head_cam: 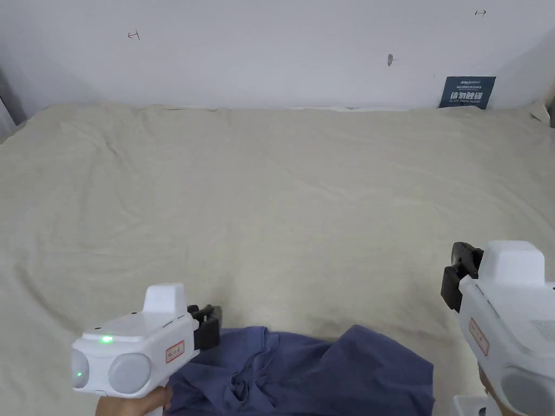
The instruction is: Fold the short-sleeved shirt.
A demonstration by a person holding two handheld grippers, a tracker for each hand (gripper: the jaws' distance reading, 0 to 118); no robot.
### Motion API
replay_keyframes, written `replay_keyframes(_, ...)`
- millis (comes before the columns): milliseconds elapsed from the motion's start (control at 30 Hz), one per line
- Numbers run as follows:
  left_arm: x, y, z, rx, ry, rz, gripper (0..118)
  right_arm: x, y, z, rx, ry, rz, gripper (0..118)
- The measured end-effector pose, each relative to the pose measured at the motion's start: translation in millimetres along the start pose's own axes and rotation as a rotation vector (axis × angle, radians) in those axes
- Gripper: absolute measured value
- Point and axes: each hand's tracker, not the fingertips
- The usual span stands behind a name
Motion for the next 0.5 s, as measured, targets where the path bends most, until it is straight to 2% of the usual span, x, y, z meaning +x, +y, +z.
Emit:
replay_keyframes(67,-4,-7,1,-0.003,-0.003,0.004,2,0,0,0,0.000,0.001,-0.002,1)
replay_keyframes(100,-5,-11,1,-0.002,0.002,0.008,0,0,0,0,-0.001,0.003,-0.003,1)
replay_keyframes(367,4,-59,-48,-0.149,0.073,-0.043,0,0,-5,0,-0.019,0.009,-0.006,1)
replay_keyframes(500,22,-75,-59,-0.201,0.007,-0.025,0,4,-8,-2,-0.031,0.002,-0.001,1)
